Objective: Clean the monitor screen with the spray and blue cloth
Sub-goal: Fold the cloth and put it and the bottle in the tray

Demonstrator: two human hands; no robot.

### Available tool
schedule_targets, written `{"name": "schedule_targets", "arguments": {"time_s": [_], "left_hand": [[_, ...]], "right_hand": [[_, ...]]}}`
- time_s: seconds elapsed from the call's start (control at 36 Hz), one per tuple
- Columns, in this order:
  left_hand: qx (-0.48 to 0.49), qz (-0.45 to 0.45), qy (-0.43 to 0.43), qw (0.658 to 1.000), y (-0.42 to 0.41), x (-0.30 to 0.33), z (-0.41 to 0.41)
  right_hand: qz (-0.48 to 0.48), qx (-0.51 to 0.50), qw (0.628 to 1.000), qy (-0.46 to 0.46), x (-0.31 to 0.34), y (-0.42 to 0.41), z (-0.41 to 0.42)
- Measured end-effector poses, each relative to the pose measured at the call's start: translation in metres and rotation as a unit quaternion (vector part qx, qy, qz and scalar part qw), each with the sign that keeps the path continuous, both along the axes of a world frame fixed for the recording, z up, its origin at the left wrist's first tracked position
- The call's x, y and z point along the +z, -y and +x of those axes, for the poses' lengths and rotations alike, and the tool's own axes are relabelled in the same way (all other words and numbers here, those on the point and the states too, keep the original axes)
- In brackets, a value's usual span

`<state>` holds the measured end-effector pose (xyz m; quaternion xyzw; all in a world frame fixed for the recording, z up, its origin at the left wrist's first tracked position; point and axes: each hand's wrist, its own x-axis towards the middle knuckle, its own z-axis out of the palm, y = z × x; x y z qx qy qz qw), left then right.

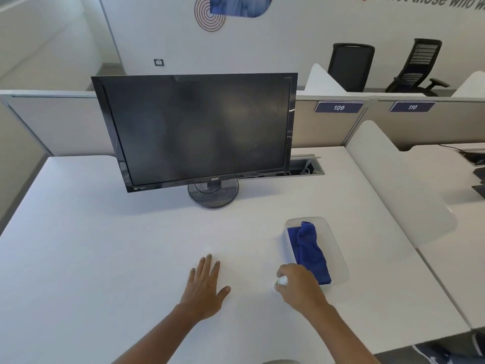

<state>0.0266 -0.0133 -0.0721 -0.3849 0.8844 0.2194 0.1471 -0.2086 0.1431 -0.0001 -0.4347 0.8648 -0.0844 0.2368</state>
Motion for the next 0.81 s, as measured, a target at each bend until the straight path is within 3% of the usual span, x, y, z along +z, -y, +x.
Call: {"name": "schedule_targets", "arguments": {"time_s": [0.19,0.36,0.56,0.81], "left_hand": [[0.000,0.001,-0.011,1.000,0.003,-0.009,0.001],[0.007,-0.003,-0.018,1.000,0.003,-0.016,0.001],[0.009,-0.005,-0.024,1.000,0.003,-0.017,0.003],[0.012,-0.001,-0.031,0.999,0.004,-0.014,0.003]], "right_hand": [[-0.123,-0.113,0.983,0.075,0.053,0.012,-0.019],[-0.176,-0.171,0.966,0.082,0.079,0.019,-0.064],[-0.128,-0.166,0.977,-0.038,0.052,0.015,-0.121],[-0.024,-0.140,0.986,-0.090,0.027,0.009,-0.147]]}}
